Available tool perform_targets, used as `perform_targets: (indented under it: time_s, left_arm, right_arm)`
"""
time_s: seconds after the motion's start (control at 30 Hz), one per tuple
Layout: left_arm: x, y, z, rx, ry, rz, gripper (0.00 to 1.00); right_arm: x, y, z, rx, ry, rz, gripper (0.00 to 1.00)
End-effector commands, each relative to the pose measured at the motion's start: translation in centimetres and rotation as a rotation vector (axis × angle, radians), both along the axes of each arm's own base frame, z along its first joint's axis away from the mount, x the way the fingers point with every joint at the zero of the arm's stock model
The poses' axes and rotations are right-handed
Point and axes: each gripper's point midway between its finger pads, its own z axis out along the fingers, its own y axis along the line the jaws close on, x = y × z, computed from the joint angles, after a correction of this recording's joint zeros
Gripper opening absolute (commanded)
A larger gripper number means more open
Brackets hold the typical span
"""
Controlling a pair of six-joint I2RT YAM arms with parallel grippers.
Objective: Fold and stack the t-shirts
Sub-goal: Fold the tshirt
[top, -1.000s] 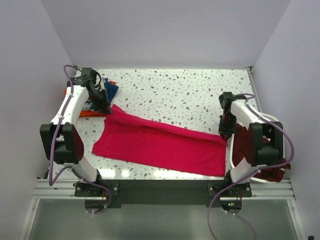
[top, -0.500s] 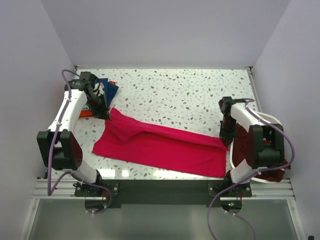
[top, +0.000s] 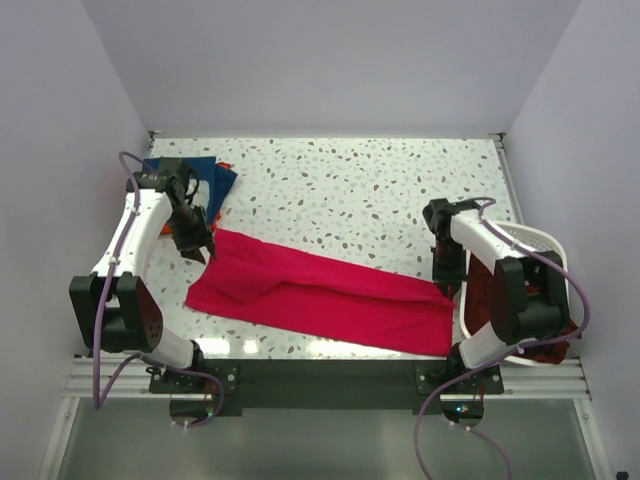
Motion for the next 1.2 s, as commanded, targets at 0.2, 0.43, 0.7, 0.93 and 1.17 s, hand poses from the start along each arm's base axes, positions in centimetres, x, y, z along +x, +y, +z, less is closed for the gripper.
perform_targets:
  time_s: [0.2, 0.43, 0.7, 0.93, 1.17]
  left_arm:
    - [-0.3, 1.0, 1.2, 0.050, -0.015, 0.045, 0.81]
    - [6.3, -1.0, 0.4, -0.057, -0.131, 0.043, 0.79]
    - [8.8, -7.3, -4.0, -0.154, -0.118, -0.047, 0.79]
    - [9.0, -8.7, -8.7, -0.203, -0.055, -0.062, 0.78]
    - [10.7, -9.4, -11.6, -0.182, -0.024, -0.114, 0.78]
  right_arm:
    - [-0.8, 0.9, 2.0, -0.070, -0.004, 0.061, 0.62]
    - [2.7, 2.4, 2.1, -0.009, -0.080, 0.073, 0.66]
    - [7.0, 8.4, 1.6, 0.243, -0.139, 0.165, 0.66]
    - [7.1, 12.2, -1.4, 0.366, -0.053, 0.231, 0.65]
    - [7.3, 12.6, -4.4, 0.369, 0.035, 0.218, 0.64]
